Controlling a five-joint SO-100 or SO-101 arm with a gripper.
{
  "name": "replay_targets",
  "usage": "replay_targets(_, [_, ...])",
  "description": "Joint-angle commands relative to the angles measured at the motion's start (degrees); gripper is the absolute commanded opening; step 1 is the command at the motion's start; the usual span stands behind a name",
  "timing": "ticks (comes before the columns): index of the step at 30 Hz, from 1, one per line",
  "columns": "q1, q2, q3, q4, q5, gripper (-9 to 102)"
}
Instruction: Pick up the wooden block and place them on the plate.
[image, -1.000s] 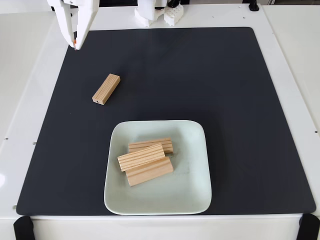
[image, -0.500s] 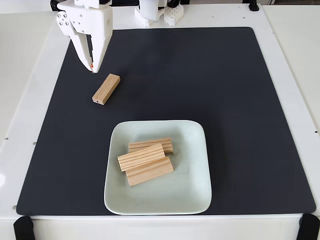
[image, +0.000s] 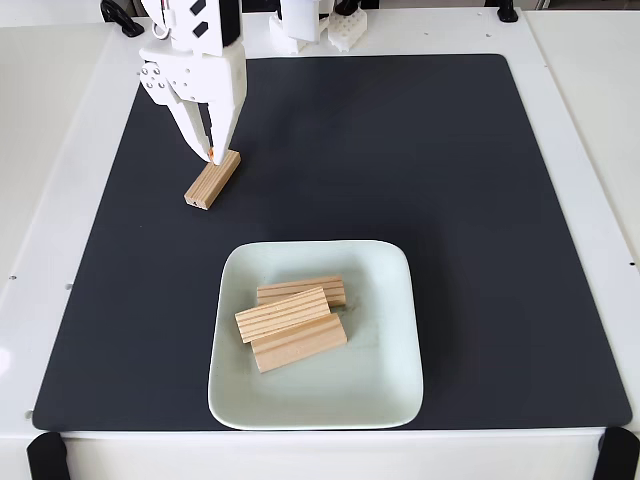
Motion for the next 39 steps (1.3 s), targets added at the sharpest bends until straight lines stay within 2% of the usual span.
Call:
replay_targets(1, [0.00, 0.00, -2.55, -0.79, 0.44, 0])
replay_targets(4, [-0.09, -1.85, -2.64, -1.32, 0.44, 7])
replay_targets(8, [-0.09, -2.99, -2.64, -2.02, 0.26, 29])
replay_targets(11, [-0.09, -3.34, -2.72, -2.46, 0.26, 37])
replay_targets(18, [-2.11, -3.34, -2.81, -5.45, 0.26, 29])
replay_targets(39, [-5.10, -5.89, -2.81, -8.44, 0.35, 29])
